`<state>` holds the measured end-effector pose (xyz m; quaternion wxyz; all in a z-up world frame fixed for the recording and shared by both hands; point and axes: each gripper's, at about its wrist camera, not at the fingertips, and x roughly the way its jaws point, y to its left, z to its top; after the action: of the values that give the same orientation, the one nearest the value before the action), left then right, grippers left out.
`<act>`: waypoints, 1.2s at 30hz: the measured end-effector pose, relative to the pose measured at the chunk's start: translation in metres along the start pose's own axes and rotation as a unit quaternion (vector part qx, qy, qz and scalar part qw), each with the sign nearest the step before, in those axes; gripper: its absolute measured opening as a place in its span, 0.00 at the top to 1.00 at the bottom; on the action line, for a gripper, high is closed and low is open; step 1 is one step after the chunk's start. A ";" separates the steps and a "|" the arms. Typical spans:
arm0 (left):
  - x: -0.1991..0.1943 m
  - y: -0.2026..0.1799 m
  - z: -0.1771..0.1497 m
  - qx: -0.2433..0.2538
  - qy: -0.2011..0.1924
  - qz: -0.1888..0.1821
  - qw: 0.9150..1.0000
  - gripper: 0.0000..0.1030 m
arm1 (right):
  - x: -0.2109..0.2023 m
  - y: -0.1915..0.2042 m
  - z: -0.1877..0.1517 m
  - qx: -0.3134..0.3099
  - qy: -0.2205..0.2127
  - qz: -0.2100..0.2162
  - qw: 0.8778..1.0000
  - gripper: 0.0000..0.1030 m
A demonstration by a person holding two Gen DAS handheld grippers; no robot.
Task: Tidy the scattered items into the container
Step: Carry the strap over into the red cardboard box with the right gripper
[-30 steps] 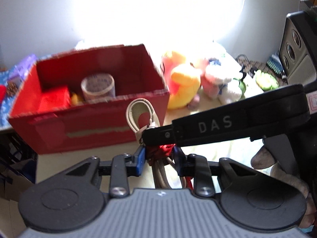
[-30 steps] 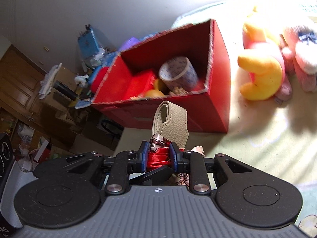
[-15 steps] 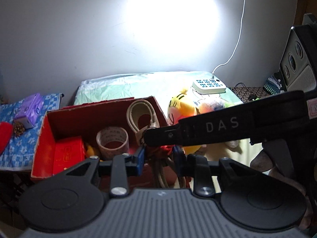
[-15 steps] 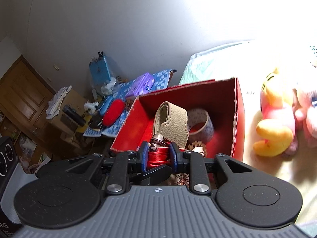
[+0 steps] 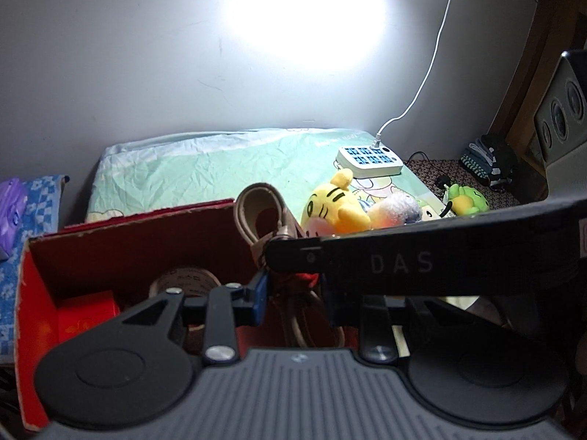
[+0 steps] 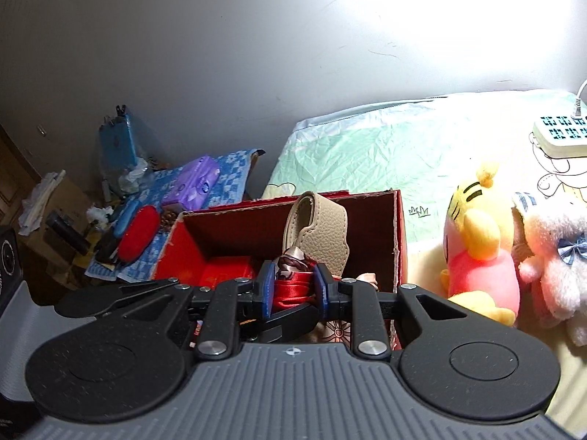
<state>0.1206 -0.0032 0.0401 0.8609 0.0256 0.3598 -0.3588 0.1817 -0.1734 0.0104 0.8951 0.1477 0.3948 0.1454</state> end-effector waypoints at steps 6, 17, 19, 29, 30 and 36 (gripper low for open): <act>0.039 0.023 -0.006 -0.008 0.041 -0.023 0.999 0.73 | 0.035 -0.004 0.000 0.005 0.042 -0.035 0.998 0.77; 0.081 0.050 -0.016 -0.047 0.103 -0.046 0.992 0.73 | 0.078 0.004 0.001 -0.034 0.111 -0.099 0.988 0.79; 0.087 0.052 -0.018 -0.053 0.110 -0.042 0.992 0.74 | 0.080 0.008 0.001 -0.046 0.114 -0.109 0.986 0.79; 0.092 0.057 -0.016 -0.073 0.112 -0.038 0.990 0.78 | 0.079 0.005 0.005 -0.028 0.098 -0.115 0.988 0.80; 0.092 0.060 -0.017 -0.079 0.115 -0.039 0.989 0.78 | 0.076 0.002 0.005 -0.015 0.095 -0.111 0.989 0.80; 0.086 0.070 -0.022 -0.100 0.118 -0.033 0.987 0.78 | 0.058 -0.002 0.003 0.029 0.074 -0.097 0.992 0.78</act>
<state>0.1935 0.0039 -0.0454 0.7984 -0.0304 0.4933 -0.3440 0.2213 -0.1539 -0.0273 0.8689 0.1235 0.4760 0.0570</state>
